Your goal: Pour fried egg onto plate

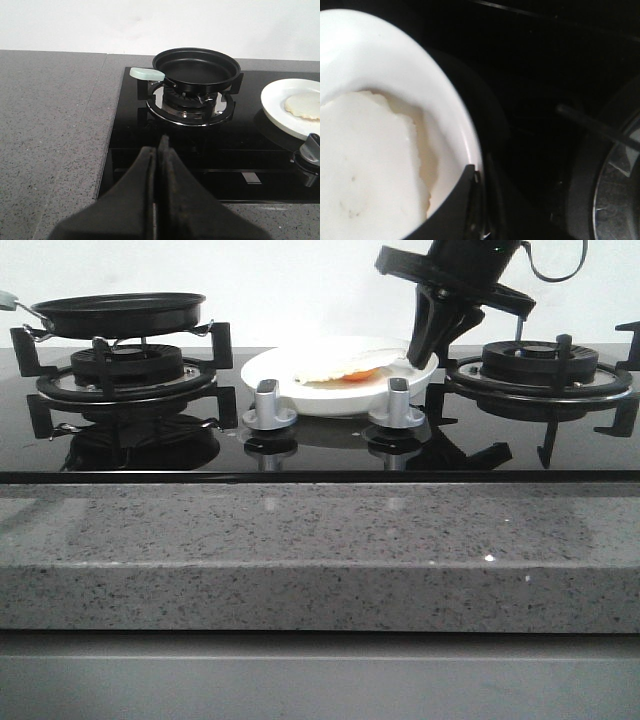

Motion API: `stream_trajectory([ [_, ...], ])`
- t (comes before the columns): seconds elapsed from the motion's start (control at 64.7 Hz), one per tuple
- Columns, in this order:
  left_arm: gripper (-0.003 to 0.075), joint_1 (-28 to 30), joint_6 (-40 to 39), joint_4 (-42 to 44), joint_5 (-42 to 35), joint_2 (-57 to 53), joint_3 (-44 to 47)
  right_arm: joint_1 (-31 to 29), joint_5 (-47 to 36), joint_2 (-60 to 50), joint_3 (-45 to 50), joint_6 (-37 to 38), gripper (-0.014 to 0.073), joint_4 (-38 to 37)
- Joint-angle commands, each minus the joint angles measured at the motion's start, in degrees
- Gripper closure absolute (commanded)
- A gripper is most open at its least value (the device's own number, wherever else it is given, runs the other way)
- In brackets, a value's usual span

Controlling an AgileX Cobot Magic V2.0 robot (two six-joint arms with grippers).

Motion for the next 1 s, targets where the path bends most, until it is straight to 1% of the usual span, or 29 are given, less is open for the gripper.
stream_trajectory([
  [0.0, 0.0739, -0.4, -0.1, -0.6, -5.0, 0.5, -1.5, -0.2, 4.8, -4.0, -1.9, -0.2, 0.0453, 1.1],
  [0.031, 0.0739, -0.4, -0.1, -0.6, -5.0, 0.5, -1.5, -0.2, 4.8, -4.1, -1.9, -0.2, 0.0440, 1.1],
  [0.093, 0.0739, -0.4, -0.1, -0.6, -5.0, 0.5, -1.5, -0.2, 4.8, -4.4, -1.9, -0.1, 0.0440, 0.2],
  [0.185, 0.0739, -0.4, -0.1, -0.6, -5.0, 0.5, -1.5, -0.2, 4.8, -5.8, -2.0, 1.4, 0.0467, -3.3],
  [0.263, 0.0739, -0.4, -0.1, -0.6, -5.0, 0.5, -1.5, -0.2, 4.8, -7.1, -2.0, 1.8, 0.0548, -6.0],
  [0.355, 0.0739, -0.4, -0.1, -0.6, -5.0, 0.5, -1.5, -0.2, 4.8, -8.9, -2.0, 1.8, 0.0671, -7.4],
  [0.417, 0.0739, -0.4, -0.1, -0.6, -5.0, 0.5, -1.5, -0.2, 4.9, -10.1, -2.0, 1.8, 0.0652, -7.4],
  [0.556, 0.0739, -0.4, -0.1, -0.6, -5.0, 0.5, -1.5, -0.2, 5.1, -13.6, -1.6, 1.8, 0.0654, -8.5],
  [0.68, 0.0739, -0.4, -0.1, -0.6, -5.0, 0.5, -1.5, 0.3, 5.1, -18.5, 1.7, 2.4, 0.0654, -13.1],
  [0.819, 0.0739, -0.4, -0.1, -0.6, -5.0, 0.5, -1.5, 0.3, 5.1, -25.6, 10.1, 4.2, 0.0654, -19.6],
  [0.989, 0.0739, -0.4, -0.1, -0.6, -5.0, 0.5, -1.5, -1.7, 5.1, -35.6, 25.5, 4.3, 0.0654, -20.8],
])
